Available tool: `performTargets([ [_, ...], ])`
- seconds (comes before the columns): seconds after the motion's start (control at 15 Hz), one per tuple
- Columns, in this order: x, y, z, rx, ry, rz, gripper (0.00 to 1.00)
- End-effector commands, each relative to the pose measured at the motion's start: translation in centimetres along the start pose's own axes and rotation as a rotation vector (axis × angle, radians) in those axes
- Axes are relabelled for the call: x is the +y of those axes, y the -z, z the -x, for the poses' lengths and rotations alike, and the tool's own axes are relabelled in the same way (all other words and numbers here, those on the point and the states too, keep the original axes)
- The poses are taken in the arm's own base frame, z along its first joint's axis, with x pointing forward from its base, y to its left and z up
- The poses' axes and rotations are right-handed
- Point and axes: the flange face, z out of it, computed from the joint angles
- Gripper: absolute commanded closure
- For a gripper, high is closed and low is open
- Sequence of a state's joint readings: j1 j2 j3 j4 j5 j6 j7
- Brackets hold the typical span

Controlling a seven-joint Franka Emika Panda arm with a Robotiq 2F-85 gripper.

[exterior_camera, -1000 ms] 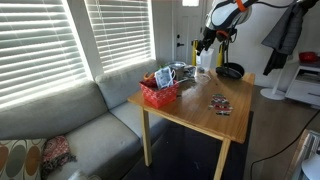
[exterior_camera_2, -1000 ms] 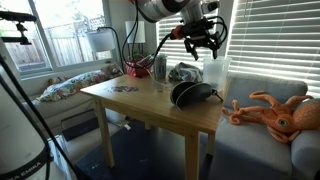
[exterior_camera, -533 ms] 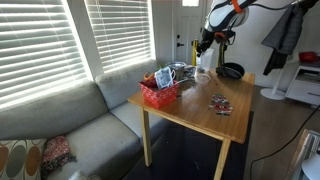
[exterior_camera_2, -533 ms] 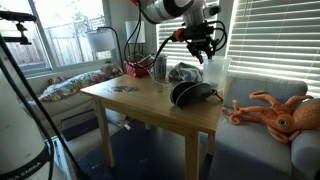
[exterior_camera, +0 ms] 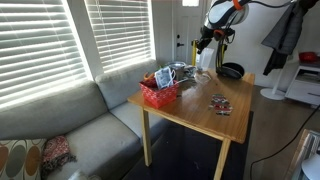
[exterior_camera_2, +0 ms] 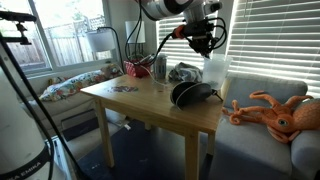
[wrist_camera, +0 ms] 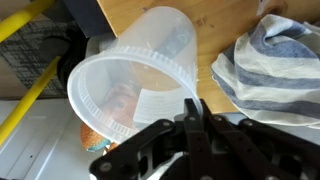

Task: Pick up the clear container and pour its contents onto the striped blue and white towel, put the clear container on the left side of the table

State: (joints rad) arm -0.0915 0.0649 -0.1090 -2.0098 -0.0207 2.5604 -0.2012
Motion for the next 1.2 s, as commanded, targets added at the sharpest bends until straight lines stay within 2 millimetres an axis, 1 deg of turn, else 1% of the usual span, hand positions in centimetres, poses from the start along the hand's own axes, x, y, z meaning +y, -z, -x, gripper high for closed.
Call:
performTargets([
  [0.0, -0.5, 1.9, -0.4, 0.019, -0.029, -0.032, 0.99],
  [0.27, -1.5, 5.2, -0.8, 0.053, -0.106, -0.104, 0.99],
  [0.33, -1.4, 6.1, -1.0, 0.08, -0.148, -0.12, 0.99],
  [0.47, -1.5, 7.8, -1.3, 0.133, -0.212, -0.187, 0.99],
  [0.6, -1.7, 9.0, -1.5, 0.172, -0.28, -0.279, 0.99],
  [0.73, -1.9, 9.5, -1.6, 0.197, -0.341, -0.381, 0.99],
  [0.87, -2.1, 9.5, -1.8, 0.224, -0.399, -0.48, 0.99],
  [1.0, -2.3, 9.0, -1.9, 0.244, -0.454, -0.582, 0.99],
  [1.13, -2.2, 7.9, -1.8, 0.251, -0.508, -0.684, 0.99],
])
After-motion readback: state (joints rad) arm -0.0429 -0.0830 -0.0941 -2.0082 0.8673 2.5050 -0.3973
